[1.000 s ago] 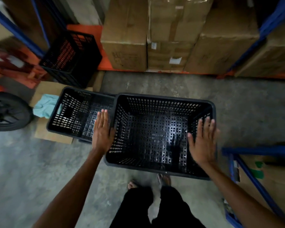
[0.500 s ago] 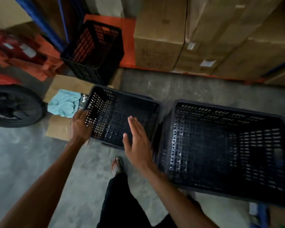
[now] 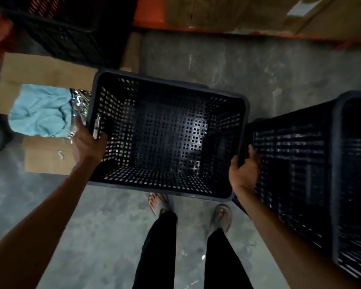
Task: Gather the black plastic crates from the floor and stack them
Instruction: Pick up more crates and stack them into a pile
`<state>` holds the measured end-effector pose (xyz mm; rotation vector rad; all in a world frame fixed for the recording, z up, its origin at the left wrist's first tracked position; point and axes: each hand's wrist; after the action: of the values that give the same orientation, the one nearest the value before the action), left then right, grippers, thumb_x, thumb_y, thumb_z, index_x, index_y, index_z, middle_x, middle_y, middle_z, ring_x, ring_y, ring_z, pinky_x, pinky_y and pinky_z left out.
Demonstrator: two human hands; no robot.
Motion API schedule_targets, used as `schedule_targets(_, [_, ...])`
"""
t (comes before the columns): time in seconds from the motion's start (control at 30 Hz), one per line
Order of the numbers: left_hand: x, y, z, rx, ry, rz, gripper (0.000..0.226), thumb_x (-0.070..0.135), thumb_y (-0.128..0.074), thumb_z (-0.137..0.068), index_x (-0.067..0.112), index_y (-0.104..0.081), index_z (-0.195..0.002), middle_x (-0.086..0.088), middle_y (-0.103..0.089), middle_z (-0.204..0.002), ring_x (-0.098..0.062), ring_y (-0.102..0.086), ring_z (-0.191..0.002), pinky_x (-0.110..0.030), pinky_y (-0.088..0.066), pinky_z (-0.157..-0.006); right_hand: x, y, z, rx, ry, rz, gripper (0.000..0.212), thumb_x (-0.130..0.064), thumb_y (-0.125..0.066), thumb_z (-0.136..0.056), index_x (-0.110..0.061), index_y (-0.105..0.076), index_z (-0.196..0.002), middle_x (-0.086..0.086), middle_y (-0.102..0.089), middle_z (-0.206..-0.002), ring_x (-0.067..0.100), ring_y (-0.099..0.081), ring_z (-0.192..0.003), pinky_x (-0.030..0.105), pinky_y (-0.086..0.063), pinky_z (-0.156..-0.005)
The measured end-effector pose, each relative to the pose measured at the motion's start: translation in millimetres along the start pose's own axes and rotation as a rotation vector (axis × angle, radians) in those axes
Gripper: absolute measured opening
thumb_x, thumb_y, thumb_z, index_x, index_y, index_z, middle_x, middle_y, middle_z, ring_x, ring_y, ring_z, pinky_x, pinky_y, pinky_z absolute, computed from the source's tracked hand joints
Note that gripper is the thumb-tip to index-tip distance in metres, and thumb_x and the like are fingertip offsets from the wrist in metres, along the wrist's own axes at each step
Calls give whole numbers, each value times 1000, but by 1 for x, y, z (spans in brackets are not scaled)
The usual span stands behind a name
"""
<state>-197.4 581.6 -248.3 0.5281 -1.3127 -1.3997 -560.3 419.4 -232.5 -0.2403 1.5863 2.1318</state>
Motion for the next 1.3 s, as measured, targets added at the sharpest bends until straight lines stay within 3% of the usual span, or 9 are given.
schedule_targets(0.17, [-7,-6,-23,-2,15,-67,23,15,-58,-84,3,-54,-102,-30,-67,-97,-46,-66,-90,-49,-51,-75,16,-19,-3,-117,-104,15,64,-30,-58,-93,-10,-33,-149,18,-48,-146,34,-51,-131,40,-44,-104])
schedule_targets(0.5, [-16,30,-35,-78,-27,-52,22,16,-61,-87,6,-65,-106,-27,-70,-94,-44,-66,-89,-45,-50,-73,-2,-4,-24,-303,-213,-241,37,-31,-48,-100,-21,-56,-135,16,-57,-135,37,-56,-119,44,-50,-97])
schedule_targets(0.73, [46,231,-15,-125,-56,-39,41,18,-65,-82,-2,-64,-117,-31,-66,-113,-44,-63,-108,-46,-50,-92,-130,134,3,-350,-36,-13,56,-49,-42,-99,-4,-58,-127,20,-63,-121,39,-62,-104,46,-56,-86])
schedule_targets(0.83, [84,337,9,-32,-132,-100,44,23,-64,-88,3,-57,-127,-29,-63,-121,-42,-60,-115,-43,-46,-94,-196,214,12,-330,125,86,44,-42,-39,-102,-5,-58,-117,13,-61,-93,32,-60,-78,44,-57,-71])
schedule_targets(0.9, [115,407,40,36,-190,-92,46,21,-64,-88,5,-54,-130,-29,-61,-122,-42,-59,-115,-46,-46,-94,-238,279,21,-304,253,65,44,-33,-42,-102,-22,-40,-145,12,-62,-110,33,-63,-87,35,-49,-58])
schedule_targets(0.97, [145,460,63,133,-256,-61,50,16,-63,-89,5,-50,-136,-27,-61,-123,-32,-65,-112,-47,-44,-97,-269,329,18,-237,406,73,63,-27,-42,-102,-33,-12,-156,14,-60,-130,36,-62,-107,32,-48,-67])
schedule_targets(1.03, [175,501,109,240,-303,16,57,14,-64,-88,4,-45,-140,-24,-61,-113,-14,-71,-99,-48,-43,-97,-278,393,20,-159,521,67,67,-26,-42,-100,-36,-7,-156,15,-59,-133,37,-60,-113,35,-49,-78])
schedule_targets(1.13, [209,526,163,368,-351,11,63,14,-62,-83,10,-43,-143,-31,-61,-119,-41,-61,-111,-49,-45,-97,-278,468,13,-72,603,-84,65,-24,-45,-99,-39,-15,-155,11,-57,-138,35,-57,-120,34,-47,-92])
schedule_targets(1.3, [286,480,275,526,-383,128,45,12,-55,-89,3,-46,-132,-34,-60,-117,-50,-58,-108,-49,-44,-89,-194,589,-23,97,647,-149,62,-27,-45,-98,-46,-20,-151,10,-62,-132,35,-56,-122,38,-45,-100])
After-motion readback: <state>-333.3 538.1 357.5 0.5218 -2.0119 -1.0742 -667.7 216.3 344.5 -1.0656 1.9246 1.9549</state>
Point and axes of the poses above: each hand's wrist, its own z-axis away from the middle knuckle, its own y-axis out of the back of the hand, x = y × z
